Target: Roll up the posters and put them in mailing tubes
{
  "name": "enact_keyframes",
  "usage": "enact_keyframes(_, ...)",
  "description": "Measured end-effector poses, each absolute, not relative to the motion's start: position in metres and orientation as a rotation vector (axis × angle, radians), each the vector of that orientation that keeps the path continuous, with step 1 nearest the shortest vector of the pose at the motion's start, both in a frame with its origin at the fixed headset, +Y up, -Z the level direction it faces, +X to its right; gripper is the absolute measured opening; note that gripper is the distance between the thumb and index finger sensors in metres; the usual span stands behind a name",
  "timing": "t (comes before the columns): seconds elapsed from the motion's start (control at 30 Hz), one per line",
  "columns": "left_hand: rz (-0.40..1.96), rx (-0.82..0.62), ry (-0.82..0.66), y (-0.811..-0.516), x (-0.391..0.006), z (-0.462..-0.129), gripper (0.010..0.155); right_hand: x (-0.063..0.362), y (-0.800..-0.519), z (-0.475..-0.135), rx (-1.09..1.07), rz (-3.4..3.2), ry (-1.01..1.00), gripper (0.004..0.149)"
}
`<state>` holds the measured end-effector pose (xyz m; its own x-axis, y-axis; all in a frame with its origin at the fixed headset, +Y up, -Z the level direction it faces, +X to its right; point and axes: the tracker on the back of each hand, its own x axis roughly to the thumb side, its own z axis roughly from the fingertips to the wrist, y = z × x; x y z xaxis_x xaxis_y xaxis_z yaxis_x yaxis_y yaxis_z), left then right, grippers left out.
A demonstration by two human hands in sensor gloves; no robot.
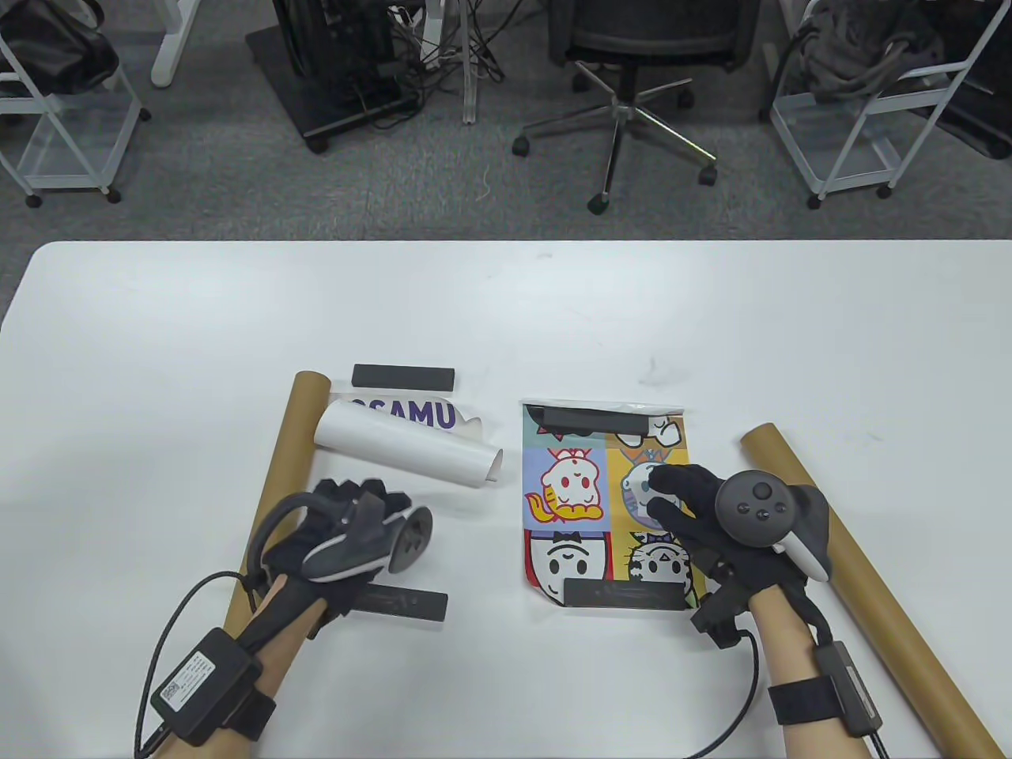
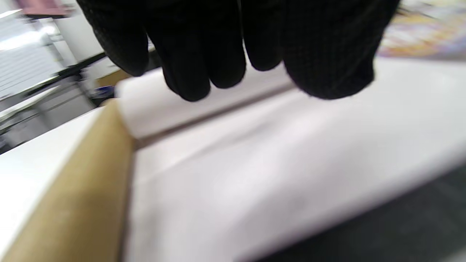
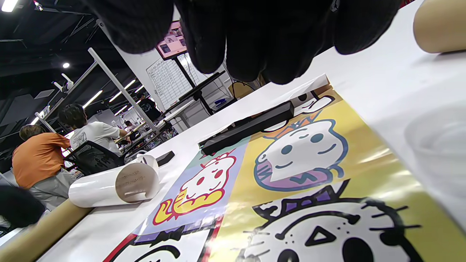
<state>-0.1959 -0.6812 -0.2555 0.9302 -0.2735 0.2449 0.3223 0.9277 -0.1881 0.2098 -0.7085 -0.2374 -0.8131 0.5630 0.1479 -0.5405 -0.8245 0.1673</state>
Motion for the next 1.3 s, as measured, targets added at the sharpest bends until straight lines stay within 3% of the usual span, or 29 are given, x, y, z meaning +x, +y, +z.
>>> enact_keyframes(0.1, -0.172, -0.201, -0.133, -0.672, -0.209, -0.278, 0.082, 0.21, -0.709, -0.238, 0.257, 2.524, 0.153, 0.057)
enact_keyframes(0.2, -0.307, -0.117, -0.177, -0.675, -0.202, -0.29, 0.088, 0.21, -0.71, -0.238, 0.252, 2.518, 0.159, 0.057)
enact_keyframes(0.43, -0.483, -0.248, -0.192, -0.703, -0.174, -0.318, 0.1, 0.211, -0.709, -0.237, 0.249, 2.518, 0.158, 0.058)
enact_keyframes(0.8, -0.641, -0.216, -0.199, -0.732, -0.164, -0.326, 0.084, 0.216, -0.71, -0.238, 0.223, 2.511, 0.159, 0.058)
enact_keyframes(0.97, -0.56, -0.207, -0.2, -0.73, -0.17, -0.325, 0.062, 0.215, -0.71, -0.237, 0.224, 2.515, 0.162, 0.058)
enact_keyframes(1.3, -0.408, -0.076, -0.22, -0.693, -0.171, -0.3, 0.058, 0.206, -0.708, -0.236, 0.263, 2.581, 0.141, 0.058)
